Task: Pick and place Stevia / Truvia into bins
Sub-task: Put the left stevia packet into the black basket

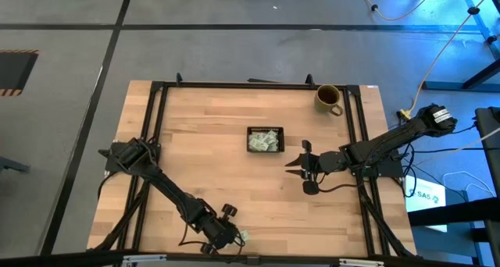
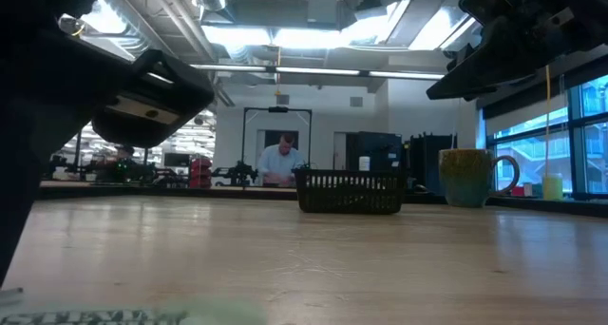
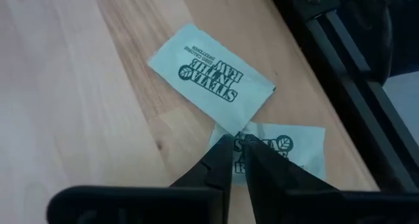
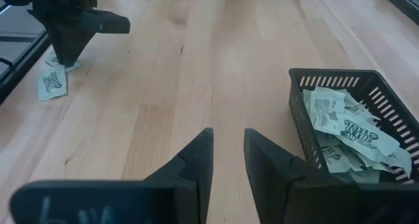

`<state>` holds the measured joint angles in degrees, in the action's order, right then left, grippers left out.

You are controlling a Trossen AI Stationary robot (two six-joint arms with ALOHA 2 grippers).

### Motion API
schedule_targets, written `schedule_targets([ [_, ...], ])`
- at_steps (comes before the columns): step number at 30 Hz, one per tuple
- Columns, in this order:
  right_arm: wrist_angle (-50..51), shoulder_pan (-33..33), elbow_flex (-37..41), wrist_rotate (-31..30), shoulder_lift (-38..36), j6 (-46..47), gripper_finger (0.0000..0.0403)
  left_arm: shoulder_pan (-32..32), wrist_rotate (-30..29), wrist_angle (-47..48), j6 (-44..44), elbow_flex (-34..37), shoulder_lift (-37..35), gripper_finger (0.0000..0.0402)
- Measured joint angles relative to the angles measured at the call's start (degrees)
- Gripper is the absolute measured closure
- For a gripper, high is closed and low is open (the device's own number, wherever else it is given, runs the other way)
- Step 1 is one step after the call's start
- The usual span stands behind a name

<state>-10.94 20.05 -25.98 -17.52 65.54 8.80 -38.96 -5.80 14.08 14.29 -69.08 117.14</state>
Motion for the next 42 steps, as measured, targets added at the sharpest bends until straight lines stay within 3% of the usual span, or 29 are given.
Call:
schedule_targets([
  [7, 0.0, 0.0, 0.0, 0.0, 0.0, 0.0, 0.0313, 0.9, 0.0, 1.2, 0.1, 0.4, -1.2, 0.0397],
  [13, -0.4, 0.0, 0.0, 0.0, 0.0, 0.0, 0.0313, 3.7, -2.0, 4.9, 0.1, 1.2, -7.9, 0.0399],
  [19, -0.9, 0.0, 0.0, 0.0, 0.0, -0.1, 0.0313, 8.4, -11.0, 6.5, -2.5, 0.9, -15.7, 0.0399],
  [23, -1.0, 0.0, 0.0, 0.0, 0.0, -0.3, 0.0313, 14.3, -20.3, 3.6, -6.8, 0.7, -19.0, 0.0399],
  [25, -1.3, 0.0, 0.0, 0.0, 0.0, -0.3, 0.0313, 18.2, -21.8, 1.8, -9.0, 0.7, -19.1, 0.0399],
  [35, -1.6, -0.1, 0.0, 0.0, 0.0, -1.9, 0.0313, 36.6, -13.8, -6.8, -19.3, 0.7, -16.2, 0.0398],
  [42, -1.6, -0.2, 0.0, 0.0, 0.0, -3.6, 0.0313, 43.0, -6.4, -6.5, -19.2, 0.7, -11.7, 0.0398],
])
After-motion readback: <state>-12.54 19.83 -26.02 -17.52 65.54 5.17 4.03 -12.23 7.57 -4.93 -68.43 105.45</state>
